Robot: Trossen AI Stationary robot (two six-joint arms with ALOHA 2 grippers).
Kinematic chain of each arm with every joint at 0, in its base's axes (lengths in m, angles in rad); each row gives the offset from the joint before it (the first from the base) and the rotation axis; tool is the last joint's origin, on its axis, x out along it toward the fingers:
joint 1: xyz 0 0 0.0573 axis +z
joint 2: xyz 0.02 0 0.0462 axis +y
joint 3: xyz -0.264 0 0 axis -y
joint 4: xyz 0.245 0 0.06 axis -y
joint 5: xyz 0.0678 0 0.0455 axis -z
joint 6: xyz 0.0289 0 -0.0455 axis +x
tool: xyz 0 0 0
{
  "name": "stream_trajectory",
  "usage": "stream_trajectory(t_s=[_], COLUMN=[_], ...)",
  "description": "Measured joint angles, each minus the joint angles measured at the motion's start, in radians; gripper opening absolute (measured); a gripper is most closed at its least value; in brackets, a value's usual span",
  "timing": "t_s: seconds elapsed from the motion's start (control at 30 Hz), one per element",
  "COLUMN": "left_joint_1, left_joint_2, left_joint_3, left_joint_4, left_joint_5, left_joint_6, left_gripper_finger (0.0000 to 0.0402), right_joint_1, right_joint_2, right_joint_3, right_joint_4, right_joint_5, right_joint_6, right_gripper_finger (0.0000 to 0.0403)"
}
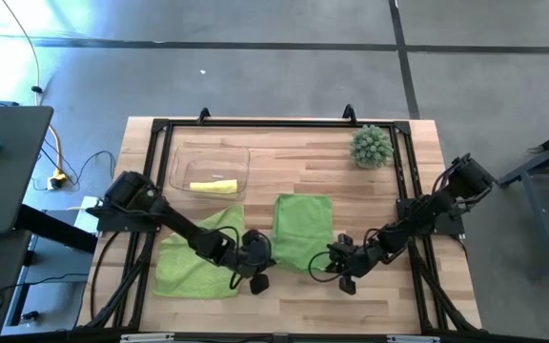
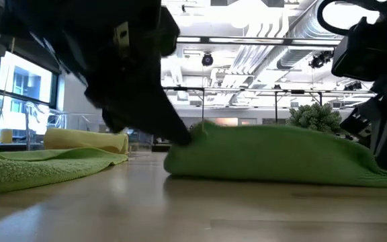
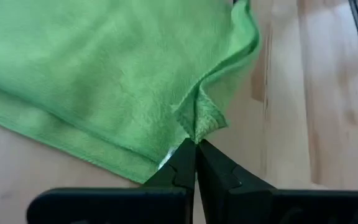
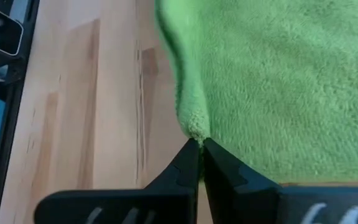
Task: Roll microfiber towels into tight, uniform cylinder then place into a basket
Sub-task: Roll the right green towel
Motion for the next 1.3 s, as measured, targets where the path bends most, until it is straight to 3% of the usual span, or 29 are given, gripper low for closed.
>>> stream_trajectory(t_s=[0.13, 0.53, 0.77, 0.97, 1.13, 1.3], left_joint_1=[-0.004, 0.009, 0.028, 0.028, 0.028, 0.028], left_joint_2=[-0.023, 0.023, 0.036, 0.036, 0.036, 0.036], left_joint_3=[0.001, 0.0, 0.0, 0.0, 0.0, 0.0], left_joint_4=[-0.069, -0.083, -0.095, -0.102, -0.102, -0.103], left_joint_5=[-0.066, -0.1, -0.091, -0.092, -0.092, -0.092], left_joint_6=[0.016, 0.044, 0.044, 0.044, 0.044, 0.044], left_gripper_finger=[0.0, 0.0, 0.0, 0.0, 0.0, 0.0], right_joint_1=[-0.005, -0.041, -0.044, -0.057, -0.021, -0.004], right_joint_2=[0.0, -0.001, -0.027, -0.149, -0.169, -0.072], right_joint_3=[0.0, 0.002, 0.002, 0.002, 0.003, 0.003], right_joint_4=[-0.01, -0.068, -0.104, -0.179, -0.01, 0.102], right_joint_5=[0.035, 0.05, 0.006, -0.073, 0.052, 0.137], right_joint_6=[0.014, 0.095, 0.073, 0.072, -0.089, -0.193], right_gripper_finger=[0.0003, 0.0005, 0.0067, 0.0097, 0.0098, 0.0099])
